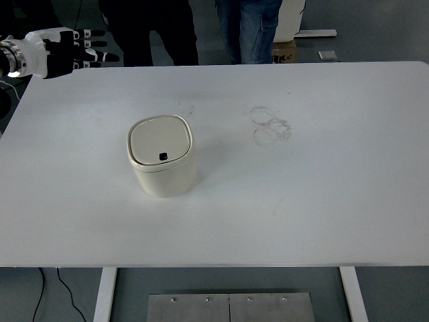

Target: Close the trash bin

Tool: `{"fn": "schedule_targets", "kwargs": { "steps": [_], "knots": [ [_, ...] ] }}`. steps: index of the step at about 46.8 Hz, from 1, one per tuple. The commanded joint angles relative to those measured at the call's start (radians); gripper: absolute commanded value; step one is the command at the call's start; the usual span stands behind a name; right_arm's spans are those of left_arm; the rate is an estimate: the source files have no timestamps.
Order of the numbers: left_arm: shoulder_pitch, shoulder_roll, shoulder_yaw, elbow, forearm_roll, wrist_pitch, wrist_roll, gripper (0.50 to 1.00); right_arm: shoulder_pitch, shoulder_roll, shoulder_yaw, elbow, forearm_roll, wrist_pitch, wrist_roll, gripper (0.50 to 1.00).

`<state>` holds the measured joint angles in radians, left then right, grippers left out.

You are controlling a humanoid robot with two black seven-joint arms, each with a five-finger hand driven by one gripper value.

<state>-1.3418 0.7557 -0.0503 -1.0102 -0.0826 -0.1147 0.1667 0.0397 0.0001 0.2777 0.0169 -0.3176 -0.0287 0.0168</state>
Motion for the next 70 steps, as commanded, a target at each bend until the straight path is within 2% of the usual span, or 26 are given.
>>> {"fn": "schedule_targets", "kwargs": {
  "steps": [1,10,18,21,27,31,44,58,70],
  "knots": [
    [0.053,-0.004,-0.066,0.027,-0.002,0.01,-0.055,1.0,0.0,0.0,0.0,0.0,0.0,0.0,0.0,0.991],
    [0.19,-0.03,-0.218,0.119,-0.002,0.01,-0.148,1.0,0.0,0.0,0.0,0.0,0.0,0.001,0.0,0.989],
    [0.325,-0.084,-0.347,0.229,0.007,0.0,-0.174,1.0,0.0,0.0,0.0,0.0,0.0,0.0,0.0,0.991],
    [0.366,-0.107,-0.407,0.268,0.01,-0.002,-0.203,1.0,0.0,0.0,0.0,0.0,0.0,0.0,0.0,0.991],
    [0.449,-0.137,-0.535,0.306,0.012,-0.003,-0.268,1.0,0.0,0.0,0.0,0.0,0.0,0.001,0.0,0.989],
    [0.495,-0.165,-0.609,0.317,0.012,-0.008,-0.292,1.0,0.0,0.0,0.0,0.0,0.0,0.0,0.0,0.989],
    [0.595,-0.242,-0.813,0.326,0.014,-0.083,-0.297,1.0,0.0,0.0,0.0,0.0,0.0,0.001,0.0,0.991],
    [0.625,-0.249,-0.821,0.328,0.001,-0.123,-0.303,1.0,0.0,0.0,0.0,0.0,0.0,0.0,0.0,0.989],
    [0.664,-0.23,-0.823,0.331,0.007,-0.122,-0.309,1.0,0.0,0.0,0.0,0.0,0.0,0.001,0.0,0.989]
  ]
}}
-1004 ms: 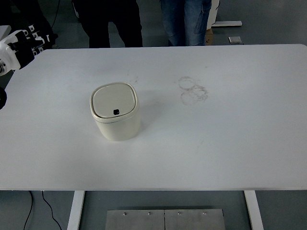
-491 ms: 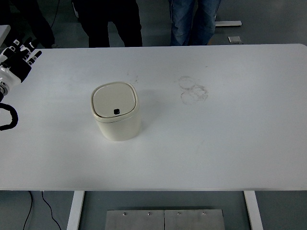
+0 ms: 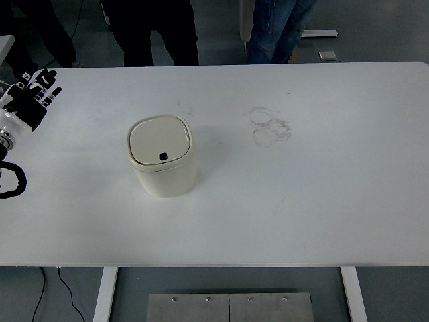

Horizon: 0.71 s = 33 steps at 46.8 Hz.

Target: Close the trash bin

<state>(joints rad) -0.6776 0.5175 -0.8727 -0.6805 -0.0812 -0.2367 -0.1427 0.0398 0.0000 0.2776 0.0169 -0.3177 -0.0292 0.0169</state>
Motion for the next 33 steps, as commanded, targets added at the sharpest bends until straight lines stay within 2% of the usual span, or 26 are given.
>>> {"fn": "schedule_targets", "kwargs": {
  "steps": [1,16,24,29,33],
  "knots": [
    [0.0,0.015,0.0,0.001,0.005,0.002,0.0,1.0,0.0,0.0,0.0,0.0,0.0,0.0,0.0,0.989],
    [0.001,0.047,0.0,0.006,0.003,0.008,-0.02,1.0,0.0,0.0,0.0,0.0,0.0,0.0,0.0,0.989],
    [-0.056,0.177,-0.002,0.007,-0.011,-0.001,-0.02,1.0,0.0,0.0,0.0,0.0,0.0,0.0,0.0,0.989],
    [-0.071,0.208,-0.002,0.007,-0.012,-0.018,-0.021,1.0,0.0,0.0,0.0,0.0,0.0,0.002,0.0,0.989],
    [-0.065,0.207,-0.003,0.006,-0.011,-0.023,-0.021,1.0,0.0,0.0,0.0,0.0,0.0,0.002,0.0,0.989]
  ]
}}
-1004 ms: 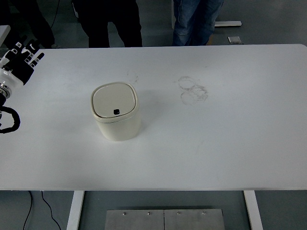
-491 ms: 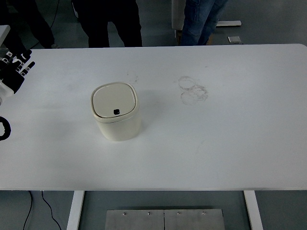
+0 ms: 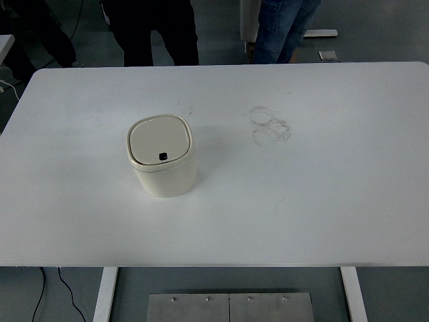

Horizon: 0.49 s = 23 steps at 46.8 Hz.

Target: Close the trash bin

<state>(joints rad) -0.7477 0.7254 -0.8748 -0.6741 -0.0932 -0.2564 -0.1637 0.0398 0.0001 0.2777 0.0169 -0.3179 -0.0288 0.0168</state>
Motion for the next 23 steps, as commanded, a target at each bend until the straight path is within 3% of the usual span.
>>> {"fn": "schedule_targets", "kwargs": {
  "steps": [1,10,23],
  "knots": [
    [0.005,-0.003,-0.001,-0.001,0.001,-0.003,0.0,1.0,0.0,0.0,0.0,0.0,0.0,0.001,0.0,0.989],
    [0.013,-0.011,0.0,-0.001,0.003,-0.004,0.0,1.0,0.0,0.0,0.0,0.0,0.0,0.0,0.0,0.991],
    [0.021,-0.112,-0.001,-0.005,-0.007,0.006,-0.002,1.0,0.0,0.0,0.0,0.0,-0.001,0.001,-0.001,0.989]
  ]
}}
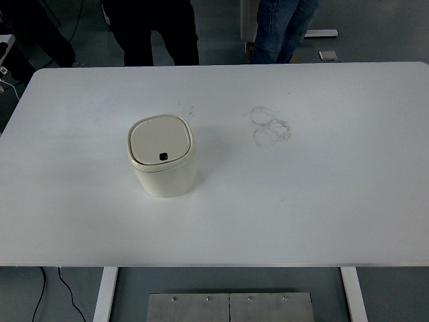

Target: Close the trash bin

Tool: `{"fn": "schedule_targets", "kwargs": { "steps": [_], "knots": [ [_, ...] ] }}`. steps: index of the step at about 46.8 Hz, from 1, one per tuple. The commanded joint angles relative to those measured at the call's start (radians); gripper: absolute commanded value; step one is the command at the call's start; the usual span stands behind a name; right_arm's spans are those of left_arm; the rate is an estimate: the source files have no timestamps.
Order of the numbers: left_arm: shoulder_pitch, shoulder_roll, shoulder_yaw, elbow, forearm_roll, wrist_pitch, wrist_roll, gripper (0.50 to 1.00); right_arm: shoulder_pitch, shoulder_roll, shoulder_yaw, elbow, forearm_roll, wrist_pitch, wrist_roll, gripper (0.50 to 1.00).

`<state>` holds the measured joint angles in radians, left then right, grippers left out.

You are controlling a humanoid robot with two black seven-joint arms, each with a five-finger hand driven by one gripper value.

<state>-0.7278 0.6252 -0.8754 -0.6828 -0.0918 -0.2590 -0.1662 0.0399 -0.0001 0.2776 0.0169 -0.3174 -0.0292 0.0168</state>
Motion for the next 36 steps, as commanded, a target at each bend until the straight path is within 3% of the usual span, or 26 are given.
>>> {"fn": "schedule_targets", "kwargs": {
  "steps": [1,21,28,36],
  "knots": [
    [0.002,-0.013,-0.001,0.003,-0.009,0.007,-0.001,1.0,0.0,0.0,0.0,0.0,0.0,0.0,0.0,0.991],
    [0.103,-0.016,-0.001,0.011,-0.026,0.009,-0.001,1.0,0.0,0.0,0.0,0.0,-0.002,0.002,-0.001,0.989],
    [0.122,-0.016,-0.001,0.011,-0.034,0.009,-0.033,1.0,0.002,0.0,-0.002,0.001,-0.002,0.002,0.0,0.991],
    [0.13,-0.027,-0.001,0.011,-0.035,0.009,-0.036,1.0,0.014,0.0,0.002,0.012,0.001,0.005,0.0,0.989]
  ]
}}
